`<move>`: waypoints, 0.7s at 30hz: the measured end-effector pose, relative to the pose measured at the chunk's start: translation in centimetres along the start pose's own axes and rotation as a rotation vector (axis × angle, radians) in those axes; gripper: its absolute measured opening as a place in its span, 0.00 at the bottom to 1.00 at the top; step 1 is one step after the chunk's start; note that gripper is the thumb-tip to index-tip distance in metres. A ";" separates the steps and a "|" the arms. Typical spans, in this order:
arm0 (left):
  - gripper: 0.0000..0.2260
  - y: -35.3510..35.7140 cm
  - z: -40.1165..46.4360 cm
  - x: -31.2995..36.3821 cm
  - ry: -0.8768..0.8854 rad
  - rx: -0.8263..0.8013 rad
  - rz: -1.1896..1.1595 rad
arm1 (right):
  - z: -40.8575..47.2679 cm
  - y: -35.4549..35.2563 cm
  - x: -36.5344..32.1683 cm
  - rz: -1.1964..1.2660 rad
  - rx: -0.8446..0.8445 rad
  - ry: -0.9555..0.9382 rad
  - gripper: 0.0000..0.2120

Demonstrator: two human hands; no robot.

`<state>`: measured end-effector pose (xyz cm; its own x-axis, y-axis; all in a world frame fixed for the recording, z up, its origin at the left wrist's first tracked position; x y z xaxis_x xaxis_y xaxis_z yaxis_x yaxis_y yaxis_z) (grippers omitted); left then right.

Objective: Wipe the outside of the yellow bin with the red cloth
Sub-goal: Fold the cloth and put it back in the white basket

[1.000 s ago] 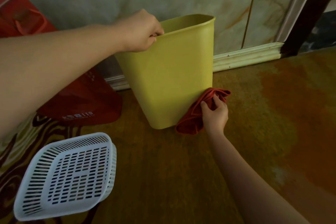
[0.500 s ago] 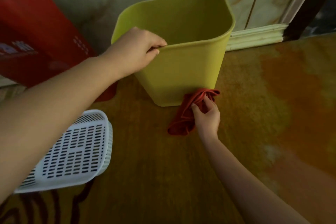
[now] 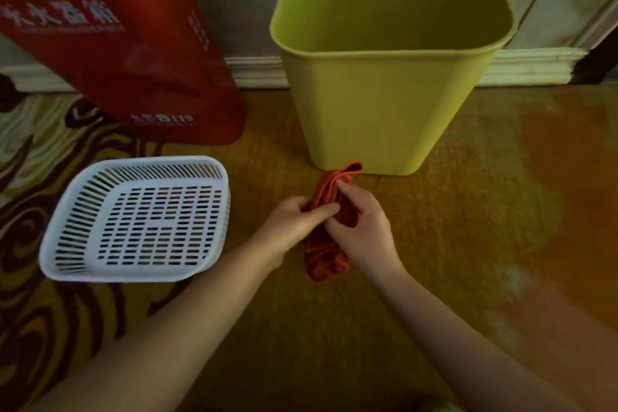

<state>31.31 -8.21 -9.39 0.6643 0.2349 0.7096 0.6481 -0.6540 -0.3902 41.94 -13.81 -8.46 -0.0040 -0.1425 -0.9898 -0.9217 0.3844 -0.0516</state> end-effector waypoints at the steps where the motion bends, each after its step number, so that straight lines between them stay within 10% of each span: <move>1: 0.02 -0.2 0.0 -0.4 -0.001 0.012 -0.008 | 0.0 0.4 -0.2 -0.004 -0.064 0.002 0.28; 15: 0.08 -11.2 -2.7 1.2 -0.031 -0.052 -0.384 | 4.5 3.4 -1.1 0.367 -0.299 0.313 0.34; 21: 0.09 -16.7 -5.0 1.8 0.018 -0.044 -0.378 | 5.3 7.8 -5.1 0.482 -0.551 0.367 0.19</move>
<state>19.75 -0.46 1.34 0.3742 0.4530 0.8092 0.8294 -0.5538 -0.0735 36.85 -5.28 -4.50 -0.4870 -0.4022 -0.7753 -0.8445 -0.0098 0.5355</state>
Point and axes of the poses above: each hand's wrist, its own z-axis towards the middle knuckle, its own y-axis out of the palm, x = y × z, the point moved 6 cm from there along z, towards the middle knuckle, and after that the axes turned 13 degrees about z, right-handed, at the moved point
